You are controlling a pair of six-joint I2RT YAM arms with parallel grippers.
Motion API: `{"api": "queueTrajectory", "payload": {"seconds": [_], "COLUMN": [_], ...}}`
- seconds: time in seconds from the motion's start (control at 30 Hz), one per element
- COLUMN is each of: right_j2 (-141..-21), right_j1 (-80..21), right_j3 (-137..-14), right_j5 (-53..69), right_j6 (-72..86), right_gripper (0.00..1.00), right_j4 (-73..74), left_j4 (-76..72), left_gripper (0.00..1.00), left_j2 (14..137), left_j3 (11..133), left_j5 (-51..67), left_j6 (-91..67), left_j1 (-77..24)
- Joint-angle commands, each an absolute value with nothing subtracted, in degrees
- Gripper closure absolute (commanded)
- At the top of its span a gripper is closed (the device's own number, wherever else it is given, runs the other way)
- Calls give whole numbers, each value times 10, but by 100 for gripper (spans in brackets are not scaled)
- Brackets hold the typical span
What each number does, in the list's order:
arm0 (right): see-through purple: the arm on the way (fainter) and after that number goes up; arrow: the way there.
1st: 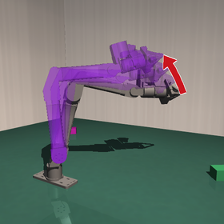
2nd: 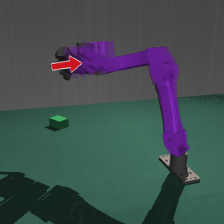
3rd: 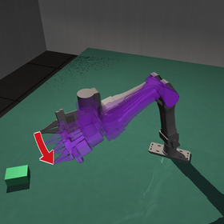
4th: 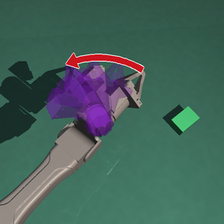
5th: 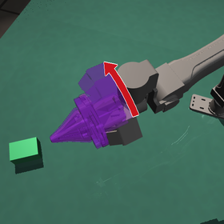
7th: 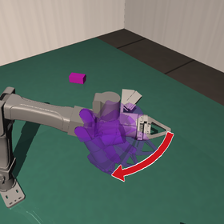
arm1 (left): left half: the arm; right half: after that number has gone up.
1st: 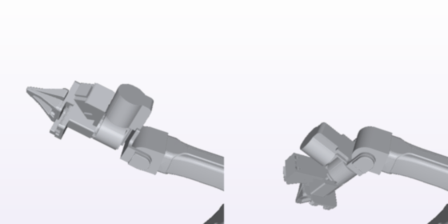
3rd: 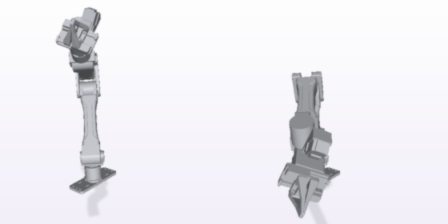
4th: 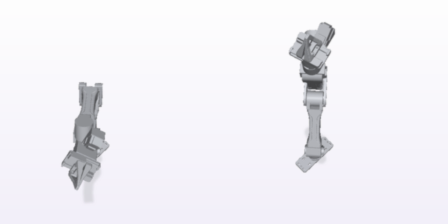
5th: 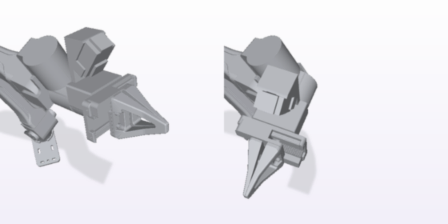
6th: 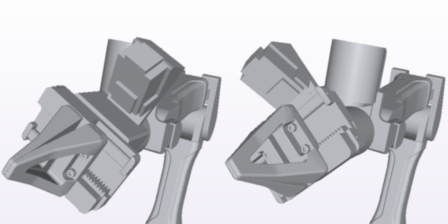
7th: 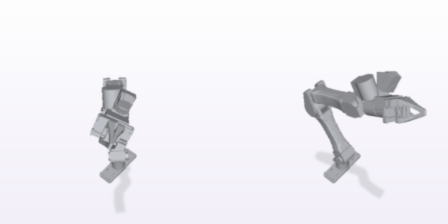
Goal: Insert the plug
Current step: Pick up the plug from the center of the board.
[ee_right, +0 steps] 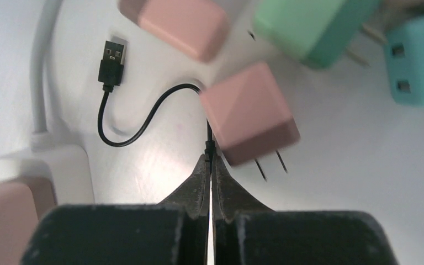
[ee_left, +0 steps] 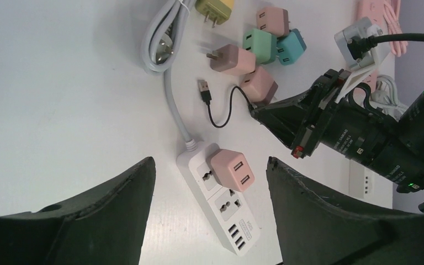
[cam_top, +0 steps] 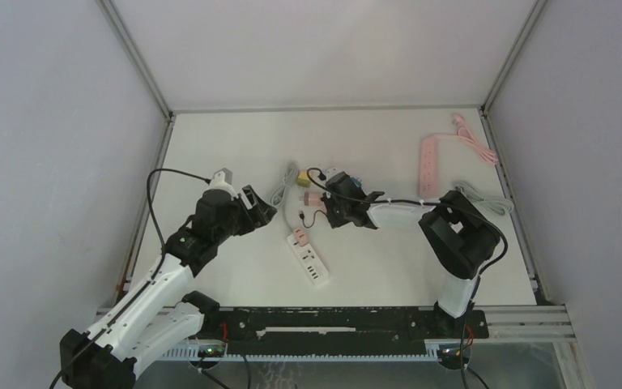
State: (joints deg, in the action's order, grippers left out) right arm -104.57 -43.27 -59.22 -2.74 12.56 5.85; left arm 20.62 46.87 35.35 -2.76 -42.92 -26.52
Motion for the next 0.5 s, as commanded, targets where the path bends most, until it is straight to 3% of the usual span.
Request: {"api": "queueTrajectory", "payload": {"seconds": [0.0, 0.47], "right_j2": [-976, -836], "right_j1": [-408, -349], "right_j3": [-545, -420], "right_j5": [15, 115], "right_j6": [159, 211], "right_gripper": [100, 100], "right_j4": [50, -24], "left_j4": [170, 129], "left_gripper": [22, 21], "left_j2": [473, 505], "left_j3": [348, 365], "left_j5": [11, 83], "left_j6": [-415, -439], "left_j1": [-262, -272]}}
